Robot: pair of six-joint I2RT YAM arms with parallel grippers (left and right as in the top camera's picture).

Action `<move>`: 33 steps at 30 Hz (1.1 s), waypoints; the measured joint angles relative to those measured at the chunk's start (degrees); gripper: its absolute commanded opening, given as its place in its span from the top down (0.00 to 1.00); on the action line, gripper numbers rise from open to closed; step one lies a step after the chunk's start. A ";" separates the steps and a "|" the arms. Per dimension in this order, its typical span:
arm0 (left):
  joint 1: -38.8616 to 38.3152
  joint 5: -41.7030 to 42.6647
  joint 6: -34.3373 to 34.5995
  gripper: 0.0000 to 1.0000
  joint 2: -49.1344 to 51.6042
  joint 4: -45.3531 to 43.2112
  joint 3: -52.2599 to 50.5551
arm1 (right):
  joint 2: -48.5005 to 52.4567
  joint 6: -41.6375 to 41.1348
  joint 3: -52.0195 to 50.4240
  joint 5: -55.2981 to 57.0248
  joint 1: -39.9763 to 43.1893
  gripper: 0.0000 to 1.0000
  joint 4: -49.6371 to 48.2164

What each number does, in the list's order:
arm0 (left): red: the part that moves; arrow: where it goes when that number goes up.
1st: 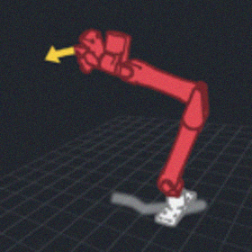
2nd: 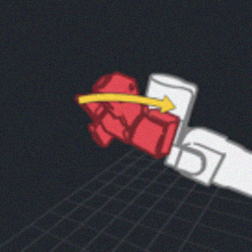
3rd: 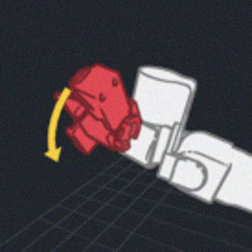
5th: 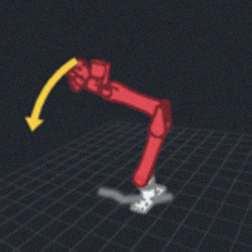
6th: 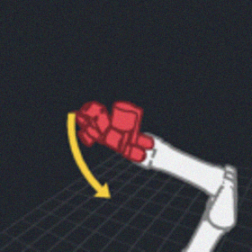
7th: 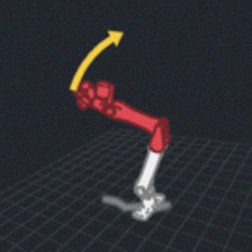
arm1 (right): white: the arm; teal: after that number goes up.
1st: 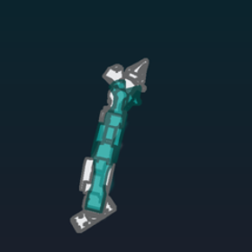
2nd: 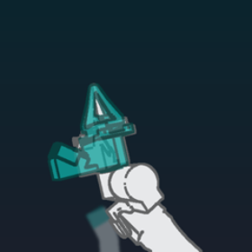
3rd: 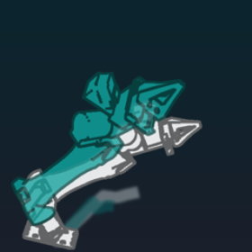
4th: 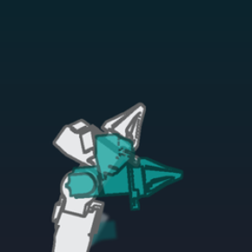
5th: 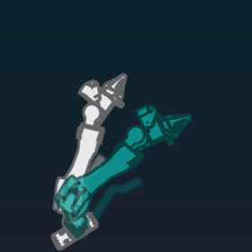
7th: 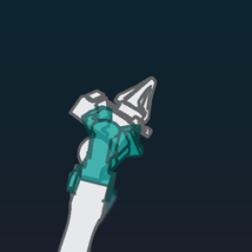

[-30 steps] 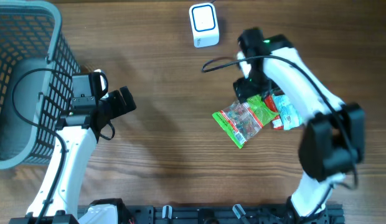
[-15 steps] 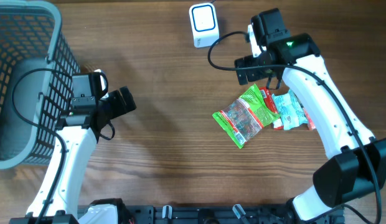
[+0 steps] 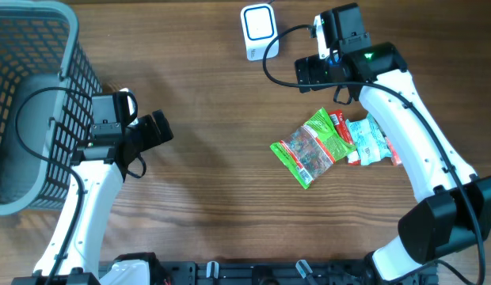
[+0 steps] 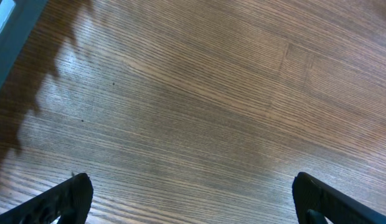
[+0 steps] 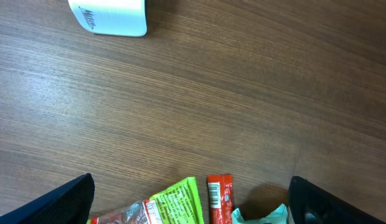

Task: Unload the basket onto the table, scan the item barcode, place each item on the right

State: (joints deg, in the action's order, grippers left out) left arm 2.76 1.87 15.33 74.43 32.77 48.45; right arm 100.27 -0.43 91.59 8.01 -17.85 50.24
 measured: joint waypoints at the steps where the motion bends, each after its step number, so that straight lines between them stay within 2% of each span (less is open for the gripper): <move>1: 0.00 0.00 0.00 0.00 0.00 0.02 0.00 | 0.00 0.00 0.00 0.00 0.00 0.00 0.00; 9: 0.00 0.00 0.00 0.00 0.00 0.00 0.00 | -0.52 0.00 0.00 0.00 0.00 0.00 0.02; 13: 0.00 0.00 0.00 0.00 0.00 0.00 0.00 | -4.22 0.00 0.00 0.00 0.00 0.00 0.02; 33: 0.00 0.00 0.00 0.00 0.00 0.02 0.00 | -44.00 0.00 0.00 0.00 0.00 0.00 0.02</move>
State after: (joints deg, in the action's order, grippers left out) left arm 2.76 1.87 15.33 74.43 32.80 48.45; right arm 56.27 -0.43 91.59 8.01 -17.85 50.26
